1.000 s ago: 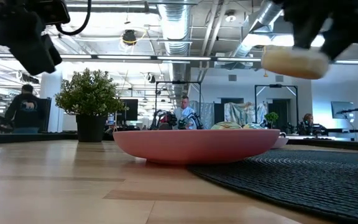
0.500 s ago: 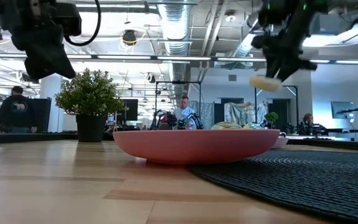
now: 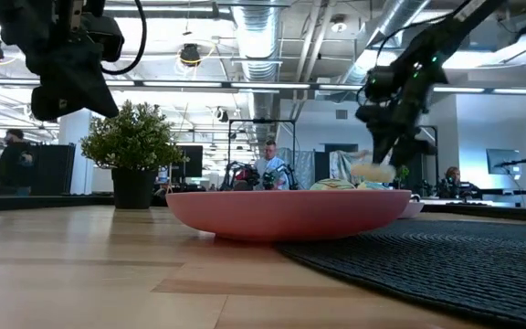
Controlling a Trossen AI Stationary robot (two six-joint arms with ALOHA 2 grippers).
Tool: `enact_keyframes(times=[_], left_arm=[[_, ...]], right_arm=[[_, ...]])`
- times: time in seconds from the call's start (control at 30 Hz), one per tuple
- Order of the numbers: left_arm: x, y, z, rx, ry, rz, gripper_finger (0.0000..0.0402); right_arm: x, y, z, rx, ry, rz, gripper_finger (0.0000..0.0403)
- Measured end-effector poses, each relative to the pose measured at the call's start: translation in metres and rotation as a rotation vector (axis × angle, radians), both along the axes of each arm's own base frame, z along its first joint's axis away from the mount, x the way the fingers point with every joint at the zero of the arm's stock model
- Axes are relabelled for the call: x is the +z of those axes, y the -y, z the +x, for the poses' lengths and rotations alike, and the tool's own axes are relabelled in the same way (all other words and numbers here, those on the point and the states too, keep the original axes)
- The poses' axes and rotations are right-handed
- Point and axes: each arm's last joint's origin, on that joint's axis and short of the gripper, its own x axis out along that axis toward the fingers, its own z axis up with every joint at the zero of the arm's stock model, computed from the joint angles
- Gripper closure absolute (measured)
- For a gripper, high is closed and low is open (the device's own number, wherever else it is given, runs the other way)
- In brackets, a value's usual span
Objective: Pick & Place donuts
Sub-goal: Put the big white donut on the purple plate, then put the small white donut on the pink plate
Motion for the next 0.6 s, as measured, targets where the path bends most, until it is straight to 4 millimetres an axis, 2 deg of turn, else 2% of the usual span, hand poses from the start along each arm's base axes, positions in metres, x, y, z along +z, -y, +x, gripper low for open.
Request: enact_keyframes(times=[0.13,0.27,0.43,0.6], left_arm=[[0.000,0.000,0.000,0.016,0.003,-0.003,0.0401],[0.000,-0.001,0.000,0.047,0.010,-0.011,0.0401],[0.000,-0.001,0.000,0.061,0.013,-0.004,0.0401],[0.000,-0.001,0.000,0.062,0.014,-0.004,0.0401]], right_arm=[[-0.018,0.004,0.014,0.041,0.005,0.029,0.0211],[-0.024,0.008,0.025,0.076,0.035,0.063,0.0197],[-0.018,0.015,0.030,0.089,0.045,0.044,0.0185],[-0.004,0.016,0.032,0.120,0.059,0.010,0.0184]])
